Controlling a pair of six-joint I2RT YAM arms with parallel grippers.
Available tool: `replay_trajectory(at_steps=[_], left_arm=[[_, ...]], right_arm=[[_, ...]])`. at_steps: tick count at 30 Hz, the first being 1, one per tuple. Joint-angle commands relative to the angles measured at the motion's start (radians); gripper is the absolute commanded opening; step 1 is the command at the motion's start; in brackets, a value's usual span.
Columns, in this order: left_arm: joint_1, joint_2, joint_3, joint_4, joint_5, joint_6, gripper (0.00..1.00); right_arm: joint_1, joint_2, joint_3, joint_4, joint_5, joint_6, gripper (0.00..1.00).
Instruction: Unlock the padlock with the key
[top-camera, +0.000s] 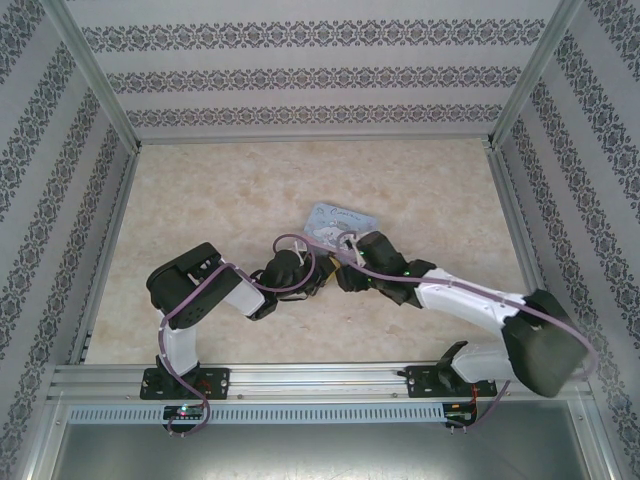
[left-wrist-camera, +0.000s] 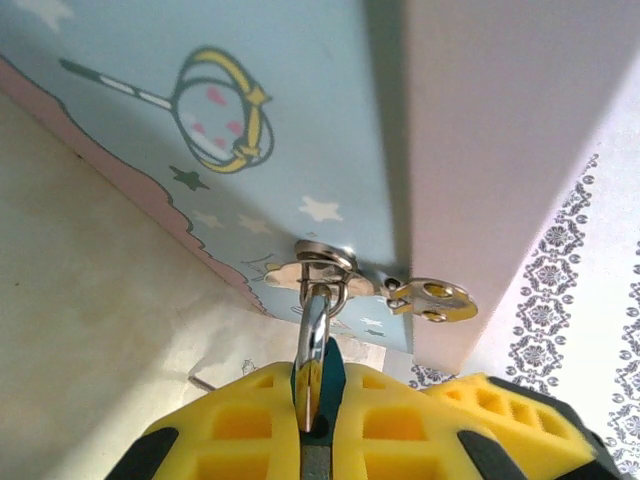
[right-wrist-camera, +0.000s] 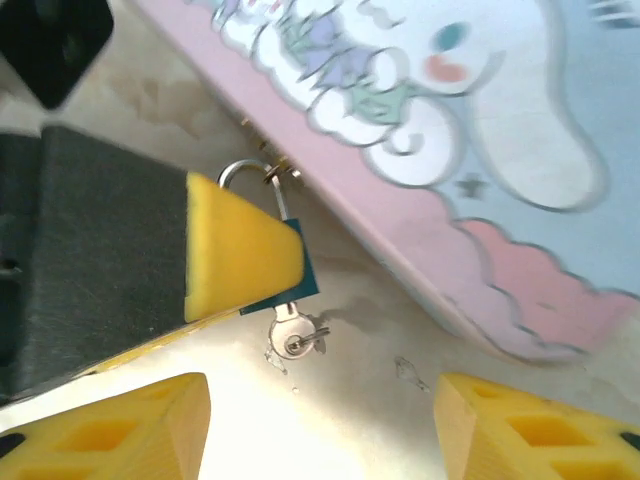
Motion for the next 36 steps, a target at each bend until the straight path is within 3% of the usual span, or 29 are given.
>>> replay_trajectory(at_steps=[1, 5, 15, 21, 27, 32, 36], left_arm=[[0.002, -0.019, -0.007, -0.027, 0.015, 0.049, 0.00], [0.002, -0.040, -0.021, -0.074, 0.019, 0.092, 0.03], [0.002, -0.202, -0.076, -0.220, -0.020, 0.169, 0.57], [0.004, -0.367, -0.100, -0.376, -0.075, 0.234, 0.79], [0.013, -0.542, -0.053, -0.640, -0.159, 0.367, 1.00], [0.042, -0.620, 0.012, -0.825, -0.203, 0.461, 1.00], [0.100, -0.618, 0.083, -0.943, -0.166, 0.531, 1.00]], right_arm=[[-0.036, -0.067, -0.064, 0.060, -0.101, 0.132, 0.63], [-0.058, -0.078, -0.088, 0.121, -0.176, 0.228, 0.64], [-0.067, 0.065, -0.081, 0.277, -0.204, 0.368, 0.64], [-0.090, 0.123, -0.050, 0.308, -0.201, 0.384, 0.64], [-0.187, 0.169, 0.024, 0.310, -0.239, 0.377, 0.64], [-0.250, 0.207, 0.076, 0.300, -0.302, 0.360, 0.63], [-0.245, 0.181, 0.032, 0.310, -0.317, 0.346, 0.61]])
